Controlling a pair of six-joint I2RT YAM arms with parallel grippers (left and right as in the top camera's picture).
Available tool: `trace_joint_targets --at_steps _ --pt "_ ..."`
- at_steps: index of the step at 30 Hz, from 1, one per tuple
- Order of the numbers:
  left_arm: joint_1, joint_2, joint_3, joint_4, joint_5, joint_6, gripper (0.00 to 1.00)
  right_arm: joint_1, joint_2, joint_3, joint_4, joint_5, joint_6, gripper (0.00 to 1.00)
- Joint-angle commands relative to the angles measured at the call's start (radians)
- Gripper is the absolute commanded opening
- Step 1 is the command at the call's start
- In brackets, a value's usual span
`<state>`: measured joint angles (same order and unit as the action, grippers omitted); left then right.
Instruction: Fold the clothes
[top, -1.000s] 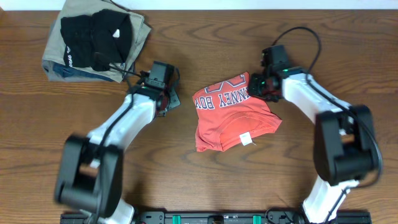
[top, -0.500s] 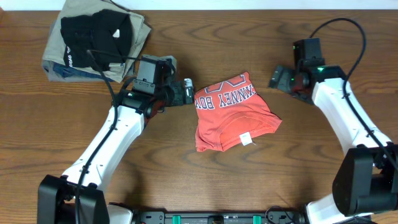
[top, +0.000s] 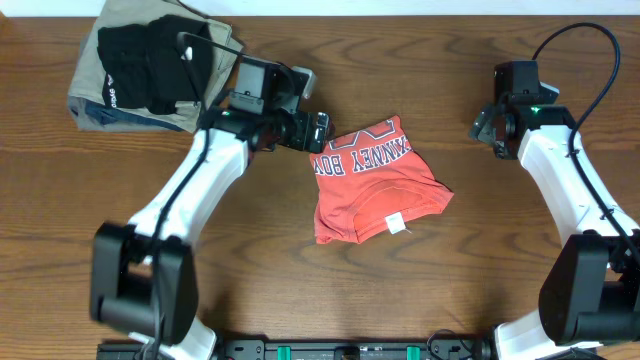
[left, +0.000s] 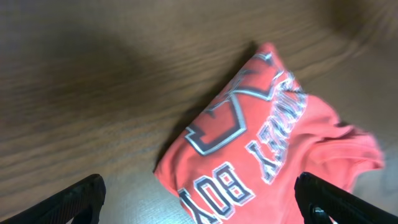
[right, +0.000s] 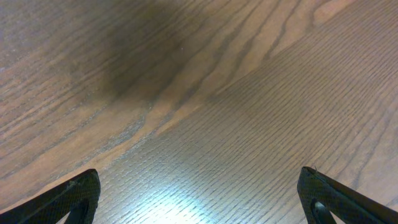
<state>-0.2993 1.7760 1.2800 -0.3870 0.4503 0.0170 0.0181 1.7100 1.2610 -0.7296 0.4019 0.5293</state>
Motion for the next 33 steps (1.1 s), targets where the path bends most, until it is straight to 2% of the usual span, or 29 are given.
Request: trace_joint_targets --at_steps 1,5,14,17,22,25,26,30,33 --pt "0.000 0.066 0.015 0.029 0.045 0.039 0.98 -0.001 0.002 -0.001 0.000 0.035 -0.014 0.99" --pt "0.000 0.122 0.015 0.060 0.093 0.037 0.98 -0.001 0.002 -0.001 0.000 0.035 -0.014 0.99" --pt "-0.001 0.209 0.014 0.048 0.093 0.011 1.00 -0.001 0.002 -0.001 0.000 0.035 -0.014 0.99" --pt "-0.002 0.233 0.013 0.042 0.093 0.004 0.84 -0.001 0.002 -0.001 0.000 0.035 -0.014 0.99" --pt "-0.010 0.264 0.010 0.024 0.093 0.005 0.77 -0.001 0.002 -0.001 0.000 0.035 -0.014 0.99" --pt "-0.017 0.264 0.003 0.016 0.093 0.005 0.59 -0.001 0.002 -0.001 0.000 0.035 -0.014 0.99" --pt "-0.019 0.264 0.003 0.007 0.093 0.005 0.47 -0.001 0.002 -0.001 0.000 0.035 -0.014 0.99" --pt "-0.021 0.264 0.003 -0.020 0.093 0.005 0.09 -0.001 0.002 -0.001 0.000 0.035 -0.014 0.99" --pt "-0.021 0.264 0.003 -0.039 0.092 -0.006 0.06 -0.001 0.002 -0.001 0.000 0.035 -0.014 0.99"
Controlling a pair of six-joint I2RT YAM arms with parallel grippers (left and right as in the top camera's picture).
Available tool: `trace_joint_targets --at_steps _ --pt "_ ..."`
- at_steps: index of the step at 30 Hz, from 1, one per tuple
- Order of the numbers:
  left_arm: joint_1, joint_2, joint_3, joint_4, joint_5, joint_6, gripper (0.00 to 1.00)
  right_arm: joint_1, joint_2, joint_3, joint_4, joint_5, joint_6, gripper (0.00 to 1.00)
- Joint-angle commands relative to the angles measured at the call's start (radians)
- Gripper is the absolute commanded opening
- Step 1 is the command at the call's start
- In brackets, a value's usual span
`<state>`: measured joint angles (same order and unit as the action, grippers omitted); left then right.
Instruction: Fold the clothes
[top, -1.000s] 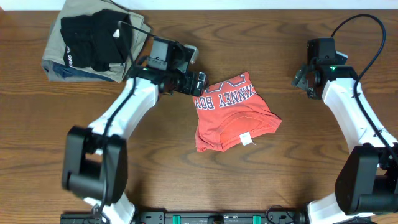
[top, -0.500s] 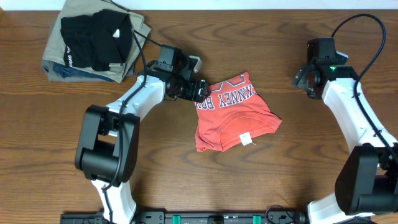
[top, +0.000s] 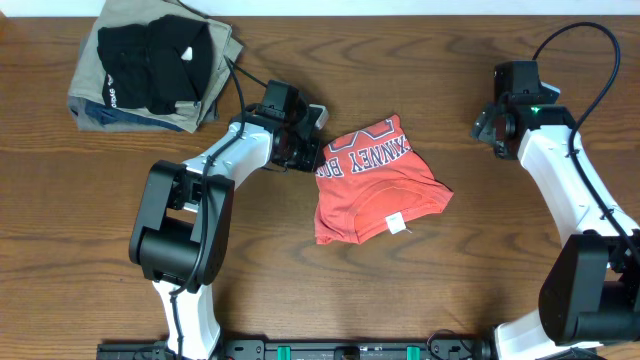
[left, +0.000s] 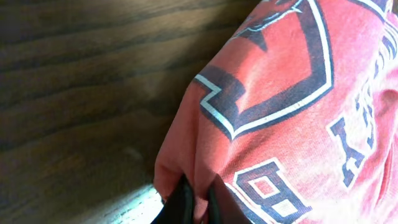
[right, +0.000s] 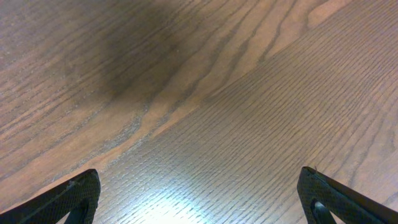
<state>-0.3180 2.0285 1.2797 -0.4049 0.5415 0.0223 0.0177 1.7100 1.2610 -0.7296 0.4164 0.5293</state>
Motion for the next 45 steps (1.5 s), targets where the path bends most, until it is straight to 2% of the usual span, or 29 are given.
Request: trace_joint_targets --at_steps 1,4,10,16,19,24,28,33,34,37,38,39,42,45 --pt "-0.001 0.010 0.003 -0.025 0.000 -0.034 0.06 -0.001 0.002 -0.001 0.000 0.020 -0.014 0.99" --pt "0.012 0.010 0.003 -0.022 -0.031 -0.155 0.06 -0.001 0.002 -0.001 0.000 0.020 -0.014 0.99" --pt "0.075 -0.011 0.003 -0.030 -0.249 -0.463 0.06 -0.001 0.002 -0.001 0.000 0.020 -0.014 0.99" --pt "0.191 -0.089 0.003 -0.133 -0.380 -0.774 0.06 -0.001 0.002 -0.001 0.000 0.020 -0.014 0.99" --pt "0.242 -0.134 0.003 -0.202 -0.366 -0.892 0.06 -0.001 0.002 -0.001 0.000 0.020 -0.014 0.99" --pt "0.257 -0.164 0.003 -0.300 -0.197 -0.946 0.06 -0.001 0.002 -0.001 0.000 0.020 -0.014 0.99" --pt "0.218 -0.164 0.000 -0.365 -0.077 -0.998 0.06 -0.001 0.002 -0.001 0.000 0.020 -0.014 0.99" --pt "0.126 -0.164 0.000 -0.406 -0.020 -1.046 0.07 -0.001 0.002 -0.001 0.000 0.020 -0.014 0.99" --pt "0.104 -0.164 0.000 -0.400 -0.018 -1.046 0.13 -0.001 0.002 -0.001 0.000 0.020 -0.014 0.99" --pt "0.059 -0.164 0.000 -0.394 -0.039 -1.044 0.66 -0.001 0.002 -0.001 0.000 0.020 -0.014 0.99" --pt "0.049 -0.164 0.000 -0.394 -0.057 -1.044 0.80 -0.001 0.002 -0.001 0.000 0.020 -0.014 0.99" --pt "0.042 -0.164 0.000 -0.395 -0.075 -1.034 0.87 -0.001 0.002 -0.001 0.000 0.020 -0.014 1.00" --pt "0.040 -0.164 0.000 -0.395 -0.122 -0.978 0.88 -0.001 0.002 -0.001 0.000 0.020 -0.014 0.99" --pt "0.059 -0.164 0.000 -0.394 -0.231 -0.892 0.88 -0.001 0.002 -0.001 0.000 0.020 -0.014 0.99"
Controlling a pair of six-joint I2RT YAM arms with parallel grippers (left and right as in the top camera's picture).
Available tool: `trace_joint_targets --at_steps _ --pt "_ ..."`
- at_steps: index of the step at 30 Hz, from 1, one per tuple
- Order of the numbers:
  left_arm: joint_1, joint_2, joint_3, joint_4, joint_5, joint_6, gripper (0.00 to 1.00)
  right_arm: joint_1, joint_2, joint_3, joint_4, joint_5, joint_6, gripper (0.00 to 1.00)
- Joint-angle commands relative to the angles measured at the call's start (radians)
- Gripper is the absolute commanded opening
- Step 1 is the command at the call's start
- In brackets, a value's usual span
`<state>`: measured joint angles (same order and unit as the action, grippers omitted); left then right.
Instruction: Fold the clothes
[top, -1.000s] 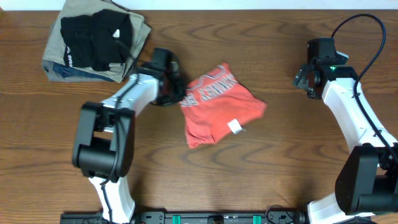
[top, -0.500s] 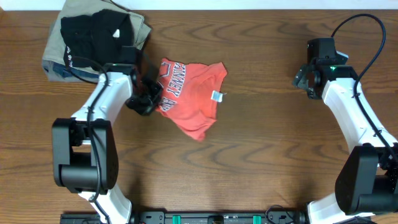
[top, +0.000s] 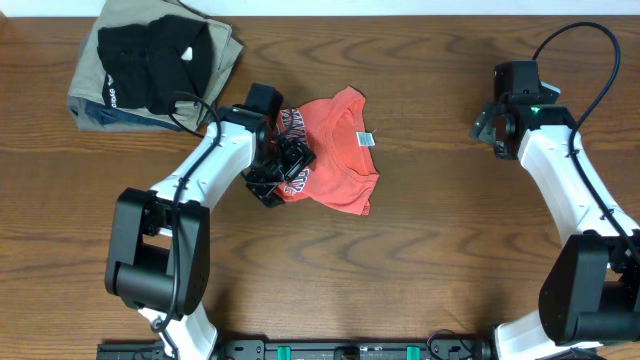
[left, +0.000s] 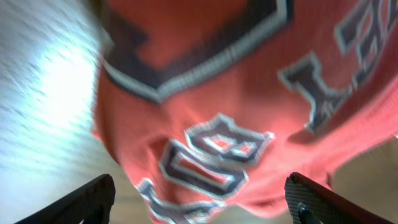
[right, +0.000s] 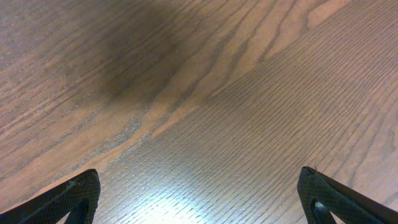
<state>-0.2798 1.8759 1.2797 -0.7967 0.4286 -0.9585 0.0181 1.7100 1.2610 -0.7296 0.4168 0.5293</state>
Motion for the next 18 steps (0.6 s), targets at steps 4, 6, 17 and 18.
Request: trace_joint_targets --at_steps 4,6,17,18 --pt "0.068 -0.011 0.000 -0.019 -0.265 0.272 0.88 -0.001 0.002 -0.001 0.000 0.020 -0.014 0.99" --pt "0.095 -0.011 0.000 -0.021 -0.314 0.317 0.88 -0.001 0.002 -0.001 0.000 0.020 -0.014 0.99" --pt "0.150 0.005 0.000 0.268 -0.068 0.805 0.89 -0.001 0.002 -0.001 0.000 0.020 -0.014 0.99" --pt "0.150 0.009 0.000 0.281 -0.046 0.818 0.89 -0.001 0.002 -0.001 0.000 0.020 -0.014 0.99"
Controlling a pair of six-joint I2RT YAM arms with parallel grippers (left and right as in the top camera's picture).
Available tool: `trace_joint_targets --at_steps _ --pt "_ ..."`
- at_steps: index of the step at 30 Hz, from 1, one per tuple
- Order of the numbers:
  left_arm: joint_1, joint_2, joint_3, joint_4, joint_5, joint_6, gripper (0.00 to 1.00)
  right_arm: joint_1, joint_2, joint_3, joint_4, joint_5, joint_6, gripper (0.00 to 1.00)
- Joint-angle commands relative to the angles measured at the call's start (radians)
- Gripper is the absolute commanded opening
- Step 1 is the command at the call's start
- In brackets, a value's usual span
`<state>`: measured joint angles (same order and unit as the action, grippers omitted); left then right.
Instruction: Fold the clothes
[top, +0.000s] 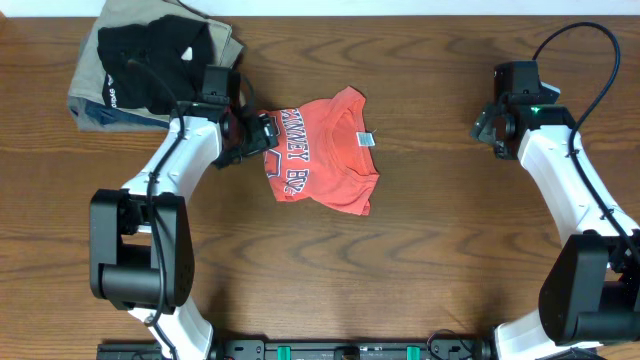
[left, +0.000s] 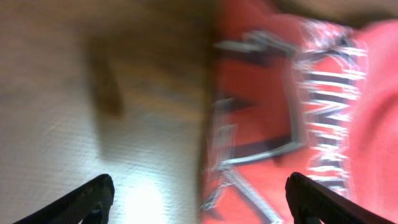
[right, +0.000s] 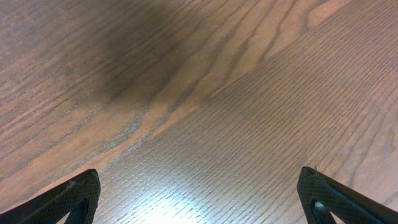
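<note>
A folded red shirt (top: 322, 150) with dark lettering lies flat on the wooden table (top: 420, 250), a white tag near its top right. My left gripper (top: 252, 133) is open just off the shirt's left edge, touching nothing; its wrist view, blurred, shows the shirt's lettering (left: 298, 112) ahead to the right. My right gripper (top: 487, 128) hangs open over bare wood (right: 205, 106) at the far right, well away from the shirt.
A stack of folded clothes (top: 150, 65), black on khaki and denim, lies at the back left corner, close behind my left arm. A black cable (top: 575, 40) loops above my right arm.
My left gripper has drawn back up and to the left, from the shirt's lower left edge to just off its upper left edge. The shirt lies flat where it was. The right arm is unchanged.
The shirt lay crumpled mid-table with my left gripper open at its upper left corner. Then the gripper was shut on that corner. Later the shirt lay further left, turned over and folded, the gripper open at its edge. Now the gripper is clear of it.
</note>
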<state>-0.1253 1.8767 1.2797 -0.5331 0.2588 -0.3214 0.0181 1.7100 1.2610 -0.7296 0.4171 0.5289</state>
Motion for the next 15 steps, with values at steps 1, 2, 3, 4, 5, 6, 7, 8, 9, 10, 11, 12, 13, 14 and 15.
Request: trace_joint_targets --at_steps 1,2,3,4,5,6,7,8,9,10,11,12,13,14,15 --pt "-0.005 0.016 0.000 0.028 0.135 0.183 0.89 -0.001 0.002 -0.001 0.000 0.019 -0.014 0.99" --pt "-0.005 0.025 0.000 0.035 0.143 0.183 0.89 -0.001 0.002 -0.001 0.000 0.019 -0.014 0.99" --pt "-0.005 0.034 0.000 0.040 0.154 0.183 0.89 -0.001 0.002 -0.001 0.000 0.019 -0.014 0.99" --pt "-0.005 0.047 0.000 0.042 0.171 0.184 0.89 -0.001 0.002 -0.001 0.000 0.019 -0.014 0.99" --pt "-0.005 0.061 0.000 0.042 0.195 0.193 0.89 -0.001 0.002 -0.001 0.000 0.019 -0.014 0.99" --pt "-0.005 0.074 0.000 0.041 0.216 0.199 0.89 -0.001 0.002 -0.001 0.000 0.019 -0.014 0.99" --pt "-0.005 0.089 0.000 0.041 0.231 0.199 0.89 -0.001 0.002 -0.001 0.000 0.019 -0.014 0.99" --pt "-0.006 0.109 0.000 0.042 0.246 0.198 0.89 -0.001 0.002 -0.001 0.000 0.019 -0.014 0.99" --pt "-0.006 0.125 0.000 0.042 0.248 0.199 0.89 -0.001 0.002 -0.001 0.000 0.019 -0.014 0.99" --pt "-0.007 0.142 0.000 0.041 0.248 0.199 0.89 -0.001 0.002 -0.001 0.000 0.019 -0.014 0.99" --pt "-0.007 0.155 0.000 0.041 0.248 0.199 0.89 -0.001 0.002 -0.001 0.000 0.019 -0.014 0.99" --pt "-0.007 0.171 0.000 0.041 0.249 0.198 0.89 -0.001 0.002 -0.001 0.000 0.019 -0.014 0.99" --pt "-0.007 0.180 0.000 0.042 0.251 0.198 0.89 -0.001 0.002 -0.001 0.000 0.019 -0.014 0.99" --pt "-0.007 0.188 0.000 0.042 0.254 0.198 0.88 -0.001 0.002 -0.001 0.000 0.019 -0.014 0.99" --pt "-0.007 0.193 0.000 0.041 0.256 0.197 0.86 -0.001 0.002 -0.001 0.000 0.019 -0.014 0.99"
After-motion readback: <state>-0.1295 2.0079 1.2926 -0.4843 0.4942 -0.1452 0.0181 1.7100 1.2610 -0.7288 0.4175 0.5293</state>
